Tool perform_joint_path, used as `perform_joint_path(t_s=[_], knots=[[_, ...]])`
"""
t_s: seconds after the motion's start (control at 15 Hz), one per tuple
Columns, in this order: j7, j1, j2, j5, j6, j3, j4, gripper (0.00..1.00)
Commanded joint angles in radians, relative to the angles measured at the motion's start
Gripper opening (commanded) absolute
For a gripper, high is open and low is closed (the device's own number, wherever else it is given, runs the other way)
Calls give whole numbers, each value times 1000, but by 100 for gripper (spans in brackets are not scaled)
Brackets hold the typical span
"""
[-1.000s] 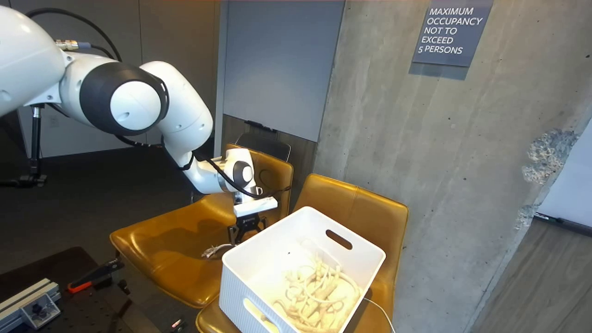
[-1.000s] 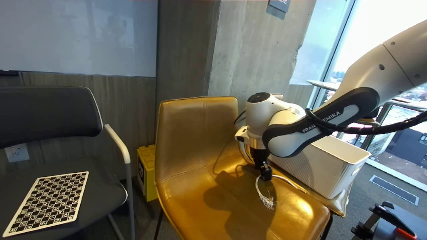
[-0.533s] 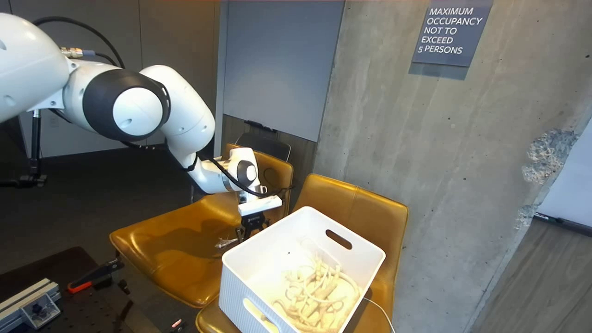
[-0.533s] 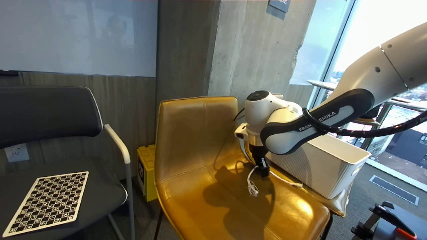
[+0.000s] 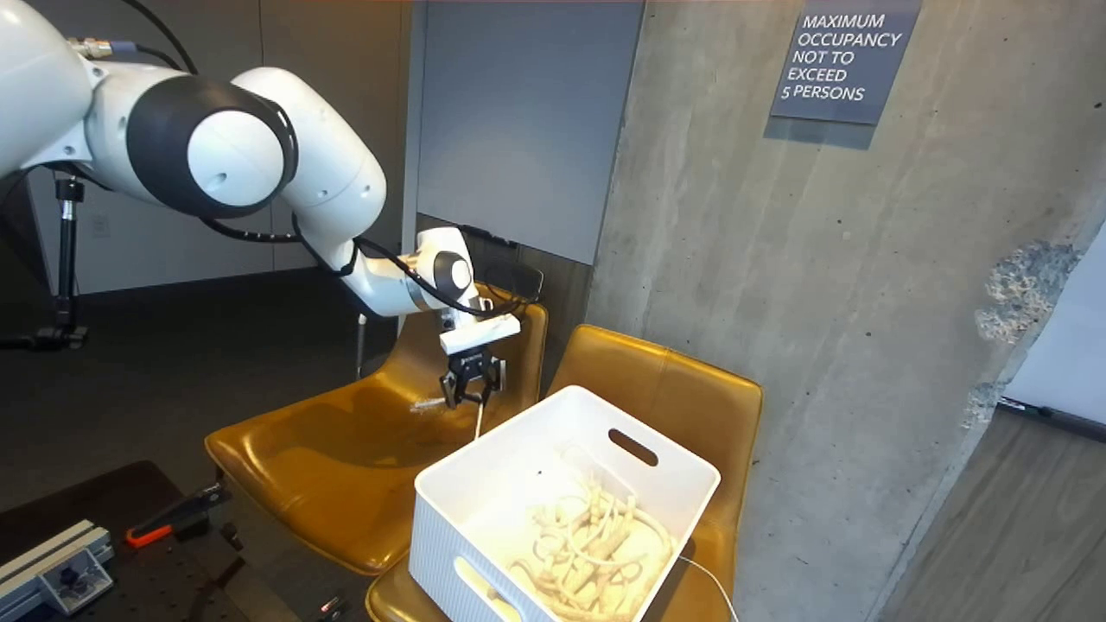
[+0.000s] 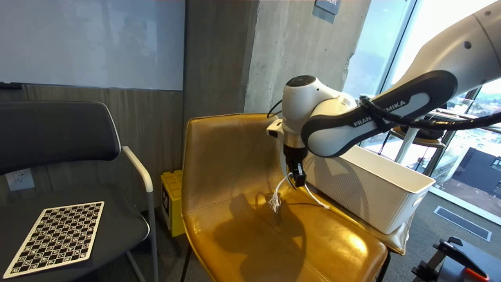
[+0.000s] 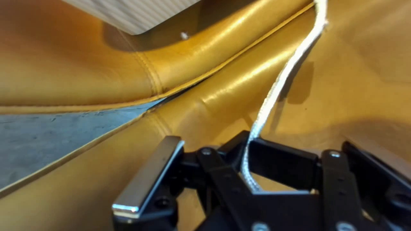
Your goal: Pick up all the white ropes from the orange chair and put them in the white basket
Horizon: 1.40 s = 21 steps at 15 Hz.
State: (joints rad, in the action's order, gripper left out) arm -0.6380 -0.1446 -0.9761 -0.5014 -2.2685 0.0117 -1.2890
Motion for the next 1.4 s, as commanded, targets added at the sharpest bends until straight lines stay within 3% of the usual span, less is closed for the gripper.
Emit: perform_joint_path(t_s=[0.0,0.33,0.67,0.93,1.33], knots=[[26,5,174,-1,4,4,-89,0],[61,71,349,26,15,17,-101,0],[56,184,523,78,66,34,-206,0],[59,246,555,86,92,54,-269,0],[65,279,523,102,112,59,-306,0]])
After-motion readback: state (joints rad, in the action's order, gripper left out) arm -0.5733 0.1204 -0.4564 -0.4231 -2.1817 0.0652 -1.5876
